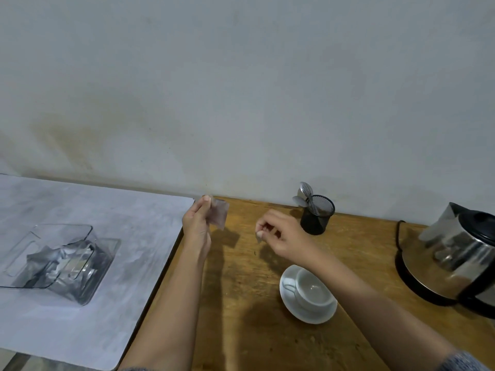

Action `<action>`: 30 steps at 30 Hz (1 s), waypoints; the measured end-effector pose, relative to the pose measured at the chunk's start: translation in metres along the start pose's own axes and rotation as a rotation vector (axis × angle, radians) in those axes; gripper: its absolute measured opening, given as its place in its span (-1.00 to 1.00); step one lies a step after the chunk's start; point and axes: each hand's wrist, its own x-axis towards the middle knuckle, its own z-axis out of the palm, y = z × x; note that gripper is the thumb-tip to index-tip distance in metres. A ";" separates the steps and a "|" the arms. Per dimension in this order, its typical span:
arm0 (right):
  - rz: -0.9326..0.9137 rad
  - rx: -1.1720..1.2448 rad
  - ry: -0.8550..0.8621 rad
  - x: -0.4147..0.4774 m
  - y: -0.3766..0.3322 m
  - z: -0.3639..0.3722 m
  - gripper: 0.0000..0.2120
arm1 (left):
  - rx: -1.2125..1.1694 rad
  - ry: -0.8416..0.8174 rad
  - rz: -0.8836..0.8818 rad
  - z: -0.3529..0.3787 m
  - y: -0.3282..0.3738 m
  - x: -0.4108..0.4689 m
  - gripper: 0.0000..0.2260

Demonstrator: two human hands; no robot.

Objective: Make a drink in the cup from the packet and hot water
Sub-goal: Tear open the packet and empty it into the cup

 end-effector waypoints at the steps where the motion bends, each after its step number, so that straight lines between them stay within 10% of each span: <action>1: 0.072 0.025 0.004 -0.002 0.006 0.007 -0.84 | 0.001 -0.007 0.003 -0.001 0.001 -0.001 -0.94; 14: 0.858 0.216 -0.142 -0.013 0.082 0.156 -0.76 | 0.201 0.047 -0.064 -0.061 -0.012 -0.031 -0.90; 23: 0.742 -0.050 -0.161 -0.014 0.067 0.145 -0.92 | 0.275 0.045 -0.100 -0.063 -0.018 -0.036 -0.83; 30: 0.468 0.504 0.059 -0.008 0.021 0.069 -0.74 | 0.139 -0.004 -0.147 -0.003 -0.024 -0.046 -0.94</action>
